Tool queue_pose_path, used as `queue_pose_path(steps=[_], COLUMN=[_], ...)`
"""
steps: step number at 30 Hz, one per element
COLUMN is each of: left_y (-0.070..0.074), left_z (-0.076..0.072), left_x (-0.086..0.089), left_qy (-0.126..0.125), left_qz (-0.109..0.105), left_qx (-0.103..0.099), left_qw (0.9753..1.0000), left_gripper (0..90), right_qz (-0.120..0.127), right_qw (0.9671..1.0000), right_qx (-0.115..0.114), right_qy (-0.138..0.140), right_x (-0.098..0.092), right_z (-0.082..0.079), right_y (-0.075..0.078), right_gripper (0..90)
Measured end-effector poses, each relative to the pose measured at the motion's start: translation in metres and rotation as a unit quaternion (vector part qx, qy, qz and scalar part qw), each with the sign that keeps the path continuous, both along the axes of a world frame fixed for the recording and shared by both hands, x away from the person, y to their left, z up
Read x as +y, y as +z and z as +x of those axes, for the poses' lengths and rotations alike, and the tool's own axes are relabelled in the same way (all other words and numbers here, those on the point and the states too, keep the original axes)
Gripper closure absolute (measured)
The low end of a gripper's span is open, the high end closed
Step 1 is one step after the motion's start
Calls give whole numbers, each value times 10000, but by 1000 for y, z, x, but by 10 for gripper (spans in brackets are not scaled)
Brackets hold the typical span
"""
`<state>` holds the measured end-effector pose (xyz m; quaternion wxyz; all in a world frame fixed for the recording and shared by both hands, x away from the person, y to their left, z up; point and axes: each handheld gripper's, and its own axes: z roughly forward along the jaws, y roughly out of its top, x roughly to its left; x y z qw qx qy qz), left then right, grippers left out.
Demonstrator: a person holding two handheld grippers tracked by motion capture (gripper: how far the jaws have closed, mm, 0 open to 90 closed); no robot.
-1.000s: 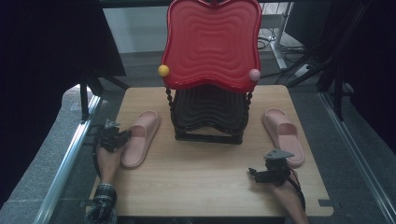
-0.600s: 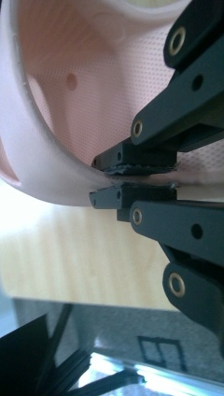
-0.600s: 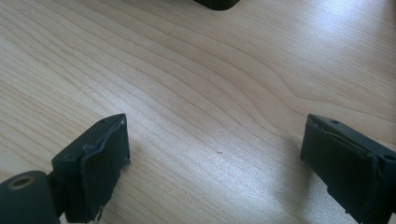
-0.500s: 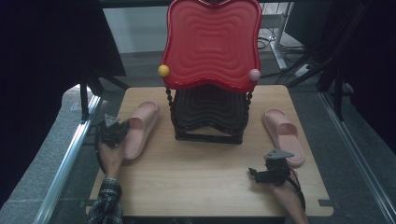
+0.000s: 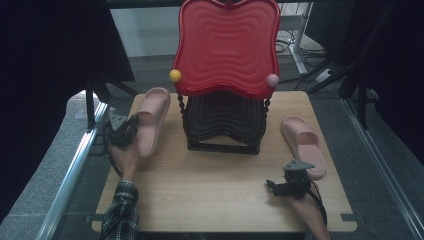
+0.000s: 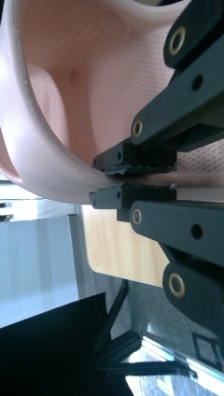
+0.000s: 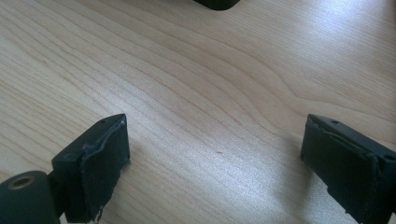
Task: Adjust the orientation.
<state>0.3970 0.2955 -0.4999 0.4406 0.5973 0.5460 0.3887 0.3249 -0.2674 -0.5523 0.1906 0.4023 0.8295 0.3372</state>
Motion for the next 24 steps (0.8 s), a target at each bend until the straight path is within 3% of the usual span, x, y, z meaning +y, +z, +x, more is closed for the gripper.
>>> queue_pose_path(steps=[5, 12, 24], left_y=[17, 38, 82], left_z=[5, 8, 12], left_x=[2, 3, 5], left_qy=[101, 109, 161], left_qz=[-307, -480, -920], left_qx=[-308, -570, -1072], left_qw=[9990, 9972, 9898], left_gripper=[839, 839, 839], right_qz=[2, 5, -1], right_qw=[10000, 10000, 10000], right_qx=[-9, 0, 8], right_qy=[-1, -2, -8], right_x=[0, 0, 0], right_z=[0, 0, 0], right_y=[0, 0, 0], right_gripper=[80, 80, 80])
